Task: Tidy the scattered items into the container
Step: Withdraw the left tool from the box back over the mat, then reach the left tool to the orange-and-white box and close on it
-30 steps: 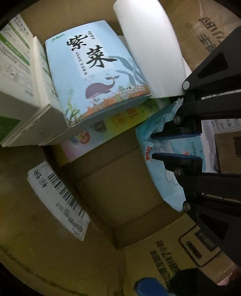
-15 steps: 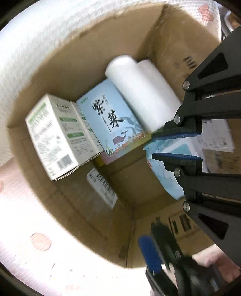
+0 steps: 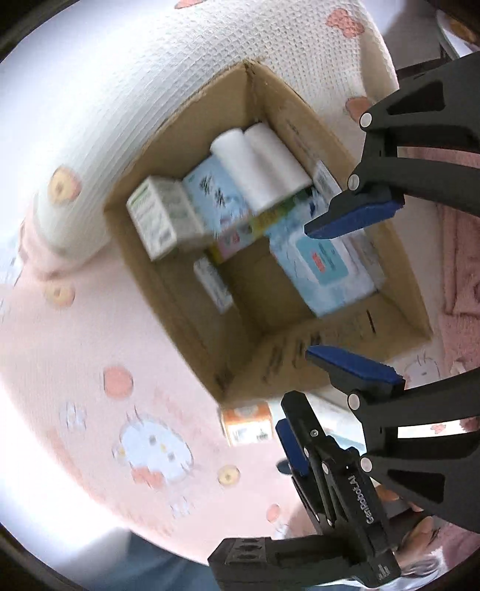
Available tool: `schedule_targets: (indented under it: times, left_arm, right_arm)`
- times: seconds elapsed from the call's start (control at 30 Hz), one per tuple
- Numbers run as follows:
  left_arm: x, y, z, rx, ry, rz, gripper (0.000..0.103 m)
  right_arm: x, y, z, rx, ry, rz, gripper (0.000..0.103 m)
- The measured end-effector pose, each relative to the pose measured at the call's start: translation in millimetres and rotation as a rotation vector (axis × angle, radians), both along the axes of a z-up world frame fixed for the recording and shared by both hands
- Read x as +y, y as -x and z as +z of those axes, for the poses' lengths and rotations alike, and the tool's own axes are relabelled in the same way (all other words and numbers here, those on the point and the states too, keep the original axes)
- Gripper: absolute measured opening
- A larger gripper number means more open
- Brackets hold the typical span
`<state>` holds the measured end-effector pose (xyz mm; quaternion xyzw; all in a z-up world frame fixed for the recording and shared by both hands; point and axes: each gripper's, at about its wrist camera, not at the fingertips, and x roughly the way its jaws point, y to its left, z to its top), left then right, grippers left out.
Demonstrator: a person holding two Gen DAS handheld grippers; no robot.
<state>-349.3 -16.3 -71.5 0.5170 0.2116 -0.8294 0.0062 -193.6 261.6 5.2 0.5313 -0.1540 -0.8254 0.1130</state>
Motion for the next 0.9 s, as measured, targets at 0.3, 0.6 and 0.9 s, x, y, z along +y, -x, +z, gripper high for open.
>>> schedule_targets:
  times: [0.3,0.6,0.9]
  left_arm:
    - [-45,-107,-8,0.047,-0.039,0.176,0.064]
    - [-73,-180,-46,0.063,-0.043,0.244,0.064]
    - [-123,-214,-87,0.072,-0.068,0.314,0.064]
  right_arm:
    - [-87,-55,-31,0.139,0.018,0.132,0.065]
    - [-131,-96,-62,0.153,0.032,0.161,0.065]
    - [-159,-92,-98,0.106,0.127,0.123,0.068]
